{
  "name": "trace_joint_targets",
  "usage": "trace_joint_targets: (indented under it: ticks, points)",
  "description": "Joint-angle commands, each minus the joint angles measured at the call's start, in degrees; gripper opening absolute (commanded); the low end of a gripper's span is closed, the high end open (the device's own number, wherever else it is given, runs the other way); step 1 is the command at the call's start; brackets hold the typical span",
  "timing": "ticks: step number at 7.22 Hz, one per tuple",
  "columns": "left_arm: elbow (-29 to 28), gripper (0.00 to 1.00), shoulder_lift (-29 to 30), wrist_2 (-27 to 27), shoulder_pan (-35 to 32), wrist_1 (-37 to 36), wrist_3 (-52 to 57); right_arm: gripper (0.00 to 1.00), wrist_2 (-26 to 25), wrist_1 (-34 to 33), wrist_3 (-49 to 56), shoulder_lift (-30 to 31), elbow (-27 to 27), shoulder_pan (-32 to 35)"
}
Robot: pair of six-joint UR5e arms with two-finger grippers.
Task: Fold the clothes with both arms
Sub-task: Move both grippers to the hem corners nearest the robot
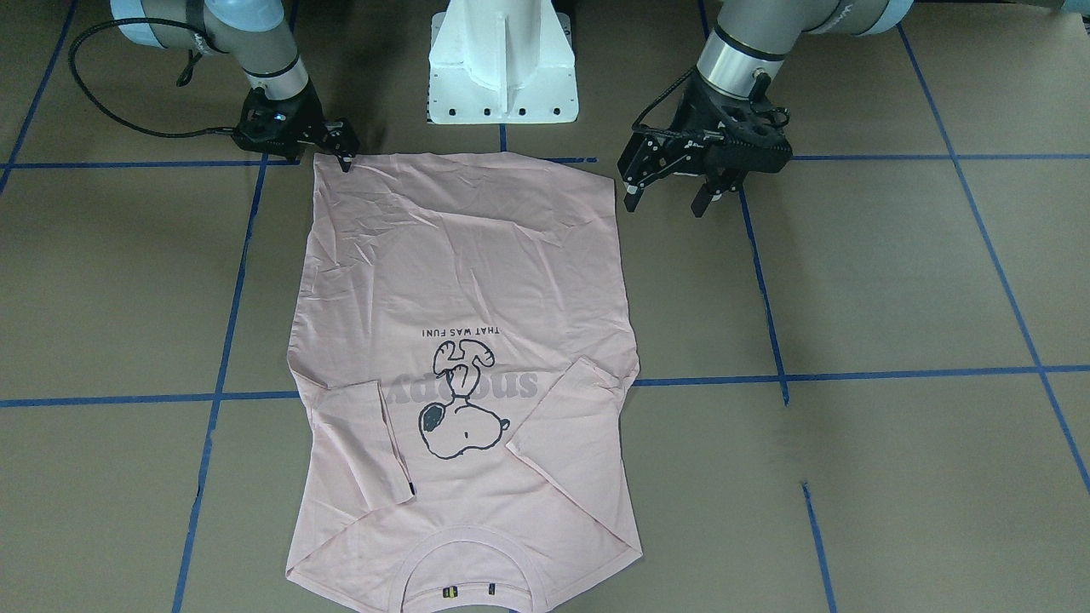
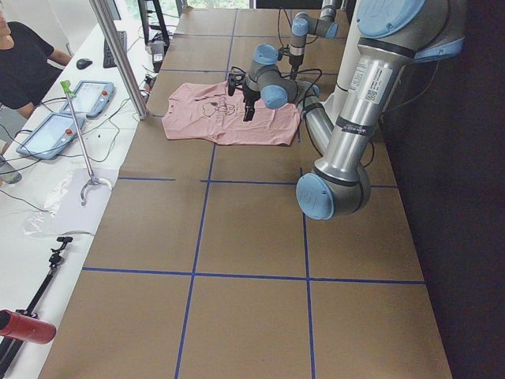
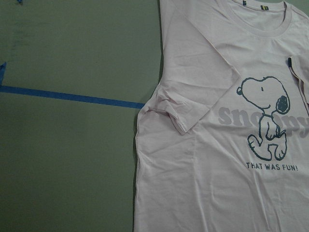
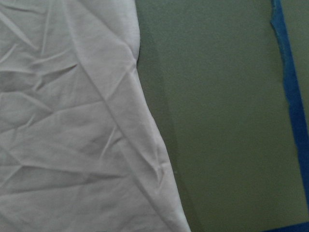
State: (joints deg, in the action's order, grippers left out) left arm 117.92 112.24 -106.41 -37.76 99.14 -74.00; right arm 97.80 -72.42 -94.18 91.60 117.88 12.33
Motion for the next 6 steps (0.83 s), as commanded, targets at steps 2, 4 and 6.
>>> trace_joint_targets:
  ticks: [2, 4, 6]
  points:
    - [0.1, 1.0, 0.0, 0.4, 0.1, -0.1, 0.1, 0.54, 1.6, 0.0, 0.0, 0.0, -0.2, 0.1]
    - [0.1, 1.0, 0.0, 0.4, 0.0, -0.1, 0.0, 0.0, 3.6, 0.1, 0.1, -0.1, 0.2, 0.2]
    - [0.0, 1.0, 0.0, 0.4, 0.1, -0.1, 0.0, 0.0, 3.3, 0.1, -0.3, -0.5, 0.7, 0.3]
